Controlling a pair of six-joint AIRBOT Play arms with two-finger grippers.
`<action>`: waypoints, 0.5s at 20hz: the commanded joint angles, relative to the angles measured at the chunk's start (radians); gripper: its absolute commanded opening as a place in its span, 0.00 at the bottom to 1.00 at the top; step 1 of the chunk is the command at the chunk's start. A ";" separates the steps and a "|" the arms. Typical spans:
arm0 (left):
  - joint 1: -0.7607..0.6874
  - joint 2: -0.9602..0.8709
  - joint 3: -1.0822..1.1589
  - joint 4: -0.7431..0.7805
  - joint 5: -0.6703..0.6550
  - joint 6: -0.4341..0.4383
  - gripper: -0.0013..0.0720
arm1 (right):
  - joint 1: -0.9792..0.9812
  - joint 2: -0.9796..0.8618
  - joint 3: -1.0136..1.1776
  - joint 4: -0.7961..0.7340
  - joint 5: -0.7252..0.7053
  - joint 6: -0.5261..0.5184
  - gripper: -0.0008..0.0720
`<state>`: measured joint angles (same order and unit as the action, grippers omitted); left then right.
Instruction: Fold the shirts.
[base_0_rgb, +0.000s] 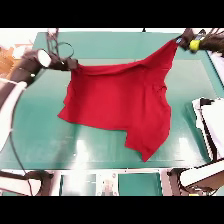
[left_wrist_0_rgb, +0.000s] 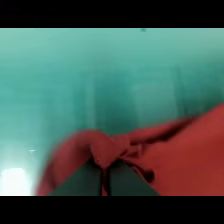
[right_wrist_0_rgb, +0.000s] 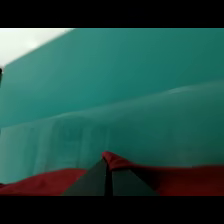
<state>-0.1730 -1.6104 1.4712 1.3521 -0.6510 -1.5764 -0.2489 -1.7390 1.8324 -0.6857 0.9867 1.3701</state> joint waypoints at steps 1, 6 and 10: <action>0.000 -0.139 -0.008 -0.119 0.133 0.069 0.05 | 0.011 -0.136 -0.004 -0.003 0.019 0.011 0.03; 0.044 -0.129 0.103 -0.116 -0.084 0.116 0.94 | -0.069 -0.137 0.004 -0.004 0.190 0.011 0.36; 0.176 -0.076 0.302 0.003 -0.473 0.198 0.93 | -0.172 -0.080 -0.057 -0.042 0.428 0.006 0.36</action>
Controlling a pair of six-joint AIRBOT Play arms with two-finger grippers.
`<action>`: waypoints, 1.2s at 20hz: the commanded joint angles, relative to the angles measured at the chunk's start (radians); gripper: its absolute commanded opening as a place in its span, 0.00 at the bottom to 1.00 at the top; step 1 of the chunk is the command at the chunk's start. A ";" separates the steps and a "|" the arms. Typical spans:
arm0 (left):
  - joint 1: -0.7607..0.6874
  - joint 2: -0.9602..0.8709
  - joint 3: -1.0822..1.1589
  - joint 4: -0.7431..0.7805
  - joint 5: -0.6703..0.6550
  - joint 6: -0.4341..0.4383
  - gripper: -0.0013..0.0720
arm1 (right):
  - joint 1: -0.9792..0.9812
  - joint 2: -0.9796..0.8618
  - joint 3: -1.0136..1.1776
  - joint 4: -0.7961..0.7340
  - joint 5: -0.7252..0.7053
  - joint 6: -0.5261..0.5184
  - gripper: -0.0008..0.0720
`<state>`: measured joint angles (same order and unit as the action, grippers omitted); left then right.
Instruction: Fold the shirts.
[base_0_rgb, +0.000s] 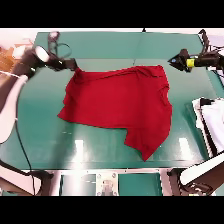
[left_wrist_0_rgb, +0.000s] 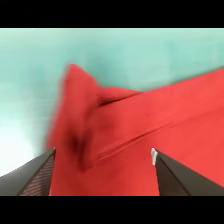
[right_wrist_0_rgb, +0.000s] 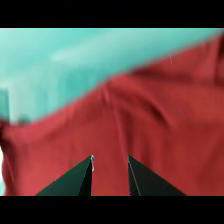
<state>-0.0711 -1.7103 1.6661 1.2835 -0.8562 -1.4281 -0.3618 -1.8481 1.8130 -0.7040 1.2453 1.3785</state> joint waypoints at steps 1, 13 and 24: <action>0.121 0.047 0.114 0.078 -0.331 0.050 0.93 | -0.074 0.073 -0.108 -0.034 0.178 -0.017 0.36; 0.432 0.122 -0.523 -0.338 -0.394 0.371 0.93 | -0.264 0.740 -1.185 -0.033 -0.072 -0.229 0.36; 0.356 0.032 -0.629 -0.451 -0.434 0.468 0.82 | -0.314 0.776 -1.220 -0.032 -0.079 -0.238 0.36</action>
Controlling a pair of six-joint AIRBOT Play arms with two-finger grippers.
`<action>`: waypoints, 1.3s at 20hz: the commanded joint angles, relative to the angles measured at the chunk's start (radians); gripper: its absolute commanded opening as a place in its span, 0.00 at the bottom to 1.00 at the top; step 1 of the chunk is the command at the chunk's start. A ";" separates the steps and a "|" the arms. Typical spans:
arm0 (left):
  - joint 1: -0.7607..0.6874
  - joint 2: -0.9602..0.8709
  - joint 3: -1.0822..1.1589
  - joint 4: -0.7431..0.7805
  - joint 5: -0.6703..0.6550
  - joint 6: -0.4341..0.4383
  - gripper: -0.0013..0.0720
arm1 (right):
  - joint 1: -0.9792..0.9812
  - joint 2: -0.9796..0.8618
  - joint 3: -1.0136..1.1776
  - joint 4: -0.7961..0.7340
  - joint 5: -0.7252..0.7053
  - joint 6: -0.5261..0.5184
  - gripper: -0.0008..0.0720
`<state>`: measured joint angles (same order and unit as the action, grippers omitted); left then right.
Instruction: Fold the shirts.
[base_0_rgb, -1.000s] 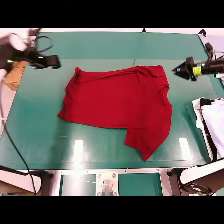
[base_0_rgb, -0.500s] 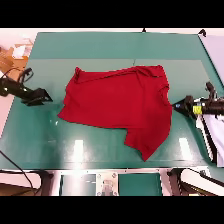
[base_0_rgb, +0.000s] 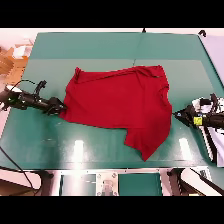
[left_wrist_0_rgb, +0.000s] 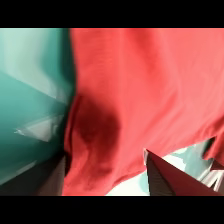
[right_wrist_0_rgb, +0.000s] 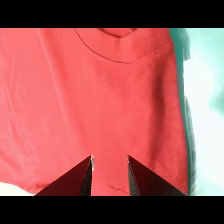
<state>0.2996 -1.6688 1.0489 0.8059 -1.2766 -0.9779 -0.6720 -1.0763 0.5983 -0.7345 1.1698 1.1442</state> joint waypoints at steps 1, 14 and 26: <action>-0.015 -0.009 -0.010 0.062 -0.021 0.017 0.82 | -0.004 0.004 -0.006 -0.003 -0.003 -0.005 0.36; 0.069 -0.008 0.119 0.233 -0.163 -0.043 0.40 | -0.004 0.004 -0.006 -0.036 -0.002 -0.004 0.36; 0.072 -0.010 -0.048 0.023 -0.009 0.063 0.40 | -0.004 0.004 -0.006 -0.035 -0.002 -0.004 0.36</action>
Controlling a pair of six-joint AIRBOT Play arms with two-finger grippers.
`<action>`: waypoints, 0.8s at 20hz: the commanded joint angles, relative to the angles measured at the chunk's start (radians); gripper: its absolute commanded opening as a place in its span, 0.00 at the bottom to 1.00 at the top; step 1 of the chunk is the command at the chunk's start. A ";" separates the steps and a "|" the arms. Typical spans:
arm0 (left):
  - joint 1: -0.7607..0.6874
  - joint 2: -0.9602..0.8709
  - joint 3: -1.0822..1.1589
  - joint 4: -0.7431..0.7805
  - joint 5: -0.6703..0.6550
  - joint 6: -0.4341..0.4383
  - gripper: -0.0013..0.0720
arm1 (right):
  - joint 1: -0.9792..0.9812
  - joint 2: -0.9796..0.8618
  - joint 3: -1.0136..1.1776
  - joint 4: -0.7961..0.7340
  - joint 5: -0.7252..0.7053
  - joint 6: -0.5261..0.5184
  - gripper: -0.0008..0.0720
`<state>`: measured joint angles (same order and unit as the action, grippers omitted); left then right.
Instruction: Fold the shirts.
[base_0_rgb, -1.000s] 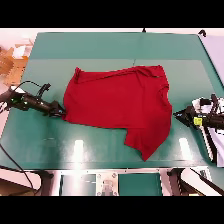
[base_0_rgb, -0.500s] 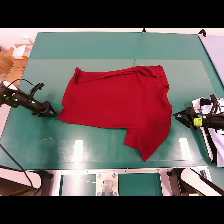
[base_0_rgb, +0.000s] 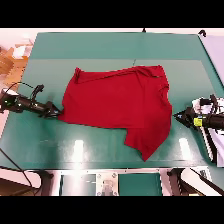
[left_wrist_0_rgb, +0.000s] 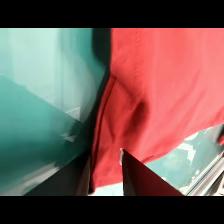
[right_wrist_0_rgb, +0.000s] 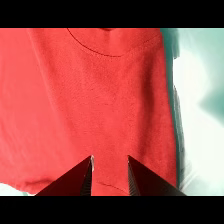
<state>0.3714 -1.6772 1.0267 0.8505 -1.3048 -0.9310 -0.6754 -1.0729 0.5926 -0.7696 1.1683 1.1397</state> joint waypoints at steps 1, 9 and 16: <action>0.000 -0.002 -0.043 -0.022 0.021 0.017 0.40 | 0.000 0.001 0.000 0.000 0.000 0.000 0.36; 0.002 0.020 -0.015 0.035 0.003 0.044 0.05 | -0.001 0.001 0.000 -0.013 0.003 0.011 0.36; 0.072 0.077 -0.005 0.058 0.001 0.000 0.05 | -0.031 -0.006 -0.009 -0.173 -0.002 0.171 0.53</action>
<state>0.4263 -1.6138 1.0187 0.9421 -1.2659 -0.9276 -0.6956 -1.0748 0.5892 -0.8703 1.1694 1.2362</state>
